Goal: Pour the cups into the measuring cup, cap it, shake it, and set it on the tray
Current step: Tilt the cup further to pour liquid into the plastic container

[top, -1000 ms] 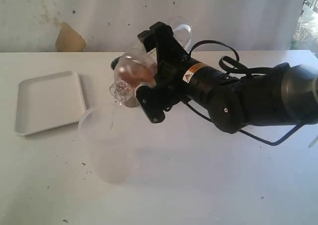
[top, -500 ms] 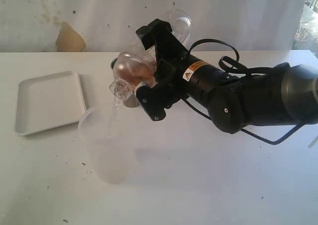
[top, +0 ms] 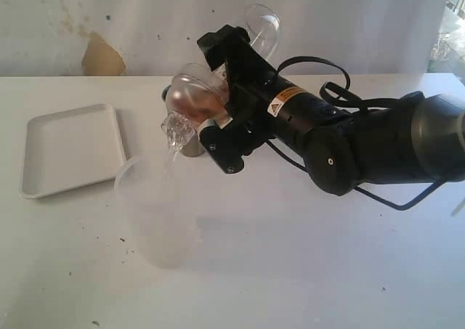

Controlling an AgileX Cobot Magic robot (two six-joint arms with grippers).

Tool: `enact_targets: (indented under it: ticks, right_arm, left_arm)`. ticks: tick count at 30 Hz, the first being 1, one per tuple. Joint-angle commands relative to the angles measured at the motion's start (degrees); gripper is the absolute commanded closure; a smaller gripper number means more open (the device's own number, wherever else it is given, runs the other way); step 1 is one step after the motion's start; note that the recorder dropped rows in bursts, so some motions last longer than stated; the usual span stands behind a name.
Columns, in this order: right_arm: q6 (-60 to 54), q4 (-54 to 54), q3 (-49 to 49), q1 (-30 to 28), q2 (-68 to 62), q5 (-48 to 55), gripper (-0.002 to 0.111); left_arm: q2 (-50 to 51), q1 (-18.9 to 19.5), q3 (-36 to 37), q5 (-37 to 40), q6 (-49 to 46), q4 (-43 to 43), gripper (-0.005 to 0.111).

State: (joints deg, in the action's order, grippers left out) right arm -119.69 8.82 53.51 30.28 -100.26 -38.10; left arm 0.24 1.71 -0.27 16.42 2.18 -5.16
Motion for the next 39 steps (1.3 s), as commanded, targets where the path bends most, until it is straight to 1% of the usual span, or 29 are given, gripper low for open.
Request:
enact_targets:
  ticks: [1,16,24,39]
  right_arm:
    - [-1.2,-0.9,0.7,-0.1,0.7,-4.8,0.108]
    - [-2.4,-1.4,0.7,-0.1,0.7,-6.3,0.108]
    - [-2.4,-3.7,0.7,-0.1,0.7,-8.8,0.108]
    - [-2.4,-4.9,0.7,-0.1,0.7,-8.9,0.108]
  left_arm:
    - [-0.2,0.0,0.3,-0.3,0.1,0.3,0.107]
    - [-0.2,0.0,0.3,-0.3,0.1,0.3,0.107]
    - [-0.2,0.0,0.3,-0.3,0.1,0.3,0.107]
    - [-0.2,0.0,0.3,-0.3,0.1,0.3,0.107]
